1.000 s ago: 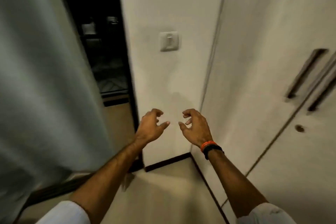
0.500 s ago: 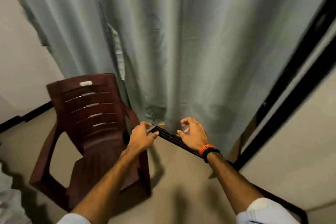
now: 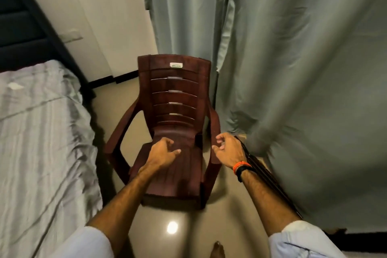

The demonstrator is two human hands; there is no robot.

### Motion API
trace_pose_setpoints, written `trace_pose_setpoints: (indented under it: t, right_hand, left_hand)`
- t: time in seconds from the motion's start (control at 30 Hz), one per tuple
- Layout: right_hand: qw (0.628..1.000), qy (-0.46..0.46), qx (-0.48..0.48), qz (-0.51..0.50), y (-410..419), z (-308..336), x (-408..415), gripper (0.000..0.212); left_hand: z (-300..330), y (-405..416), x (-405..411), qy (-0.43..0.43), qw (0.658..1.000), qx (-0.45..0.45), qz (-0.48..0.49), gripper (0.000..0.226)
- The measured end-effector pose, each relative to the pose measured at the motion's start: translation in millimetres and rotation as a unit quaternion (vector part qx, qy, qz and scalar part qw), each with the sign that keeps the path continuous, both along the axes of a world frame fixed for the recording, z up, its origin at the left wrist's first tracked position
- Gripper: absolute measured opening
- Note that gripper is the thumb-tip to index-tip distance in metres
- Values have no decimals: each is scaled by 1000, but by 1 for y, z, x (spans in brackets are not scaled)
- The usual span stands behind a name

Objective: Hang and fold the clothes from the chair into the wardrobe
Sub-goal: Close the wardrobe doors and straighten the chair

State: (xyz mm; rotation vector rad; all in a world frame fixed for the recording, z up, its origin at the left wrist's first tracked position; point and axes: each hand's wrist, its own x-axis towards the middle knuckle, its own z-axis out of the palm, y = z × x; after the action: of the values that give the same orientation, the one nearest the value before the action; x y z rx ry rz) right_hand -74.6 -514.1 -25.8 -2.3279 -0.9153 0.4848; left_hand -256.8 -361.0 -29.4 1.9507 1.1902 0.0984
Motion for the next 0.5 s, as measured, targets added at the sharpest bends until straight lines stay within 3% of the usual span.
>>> trace_pose_setpoints:
  t: [0.3,0.5]
  right_hand:
    - [996,51,-26,67,80,-22,49,35]
    - [992,117,-32,19,155,-44,81,37]
  left_hand:
    - [-8,58,31,6,994,-32,104,44]
    - [-23,136,64,0,992,-58,113,41]
